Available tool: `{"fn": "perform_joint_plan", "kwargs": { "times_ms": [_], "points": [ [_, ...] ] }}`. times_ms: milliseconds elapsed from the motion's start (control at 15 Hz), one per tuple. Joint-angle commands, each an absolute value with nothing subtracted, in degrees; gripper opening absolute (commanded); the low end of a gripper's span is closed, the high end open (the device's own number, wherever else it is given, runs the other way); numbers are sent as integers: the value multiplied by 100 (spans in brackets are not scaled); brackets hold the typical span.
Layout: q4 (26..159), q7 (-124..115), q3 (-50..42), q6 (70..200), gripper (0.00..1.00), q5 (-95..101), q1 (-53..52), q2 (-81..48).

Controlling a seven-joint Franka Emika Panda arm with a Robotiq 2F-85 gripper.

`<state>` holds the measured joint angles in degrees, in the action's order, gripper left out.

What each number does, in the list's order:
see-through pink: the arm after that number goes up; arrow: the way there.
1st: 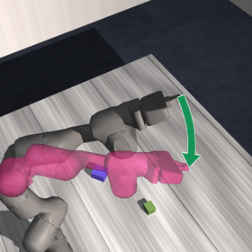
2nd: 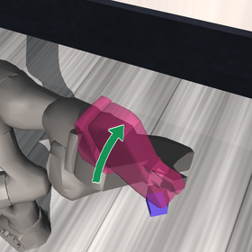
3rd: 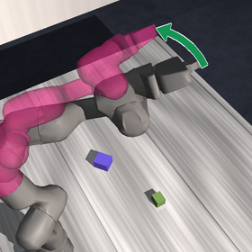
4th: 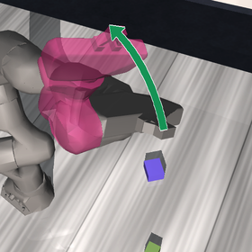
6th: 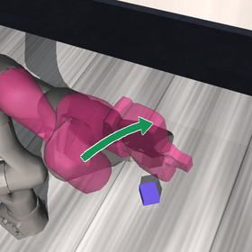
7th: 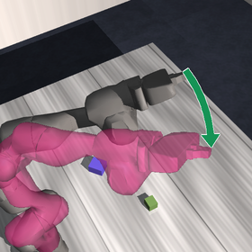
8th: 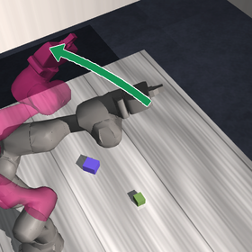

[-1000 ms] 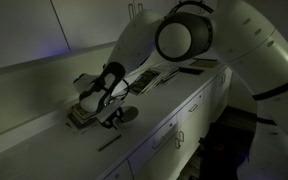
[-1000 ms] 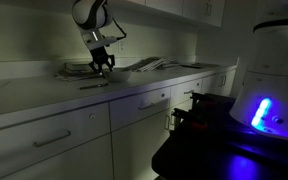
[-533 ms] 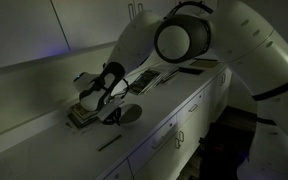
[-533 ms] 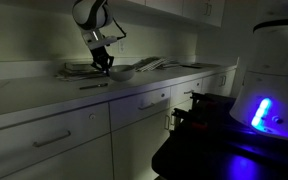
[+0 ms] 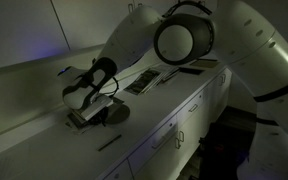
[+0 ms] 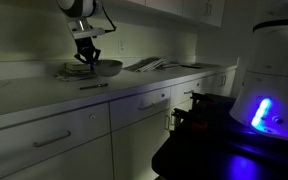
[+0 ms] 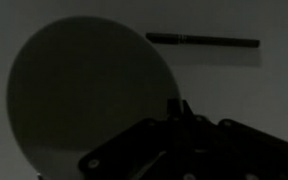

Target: Move the bowl slightly to the left

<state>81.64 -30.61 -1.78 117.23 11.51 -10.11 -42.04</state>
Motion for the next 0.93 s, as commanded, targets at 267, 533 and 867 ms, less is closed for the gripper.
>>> {"fn": "perform_joint_plan", "kwargs": {
  "times_ms": [267,533,867],
  "points": [
    [6340,-2858,-94,10884,1,428,-1061,-5115],
    [5232,-2815,-111,10430,1,291,-1089,-5858],
    [4263,-2417,-40,9976,1,260,-1110,-6521]
  ]
}}
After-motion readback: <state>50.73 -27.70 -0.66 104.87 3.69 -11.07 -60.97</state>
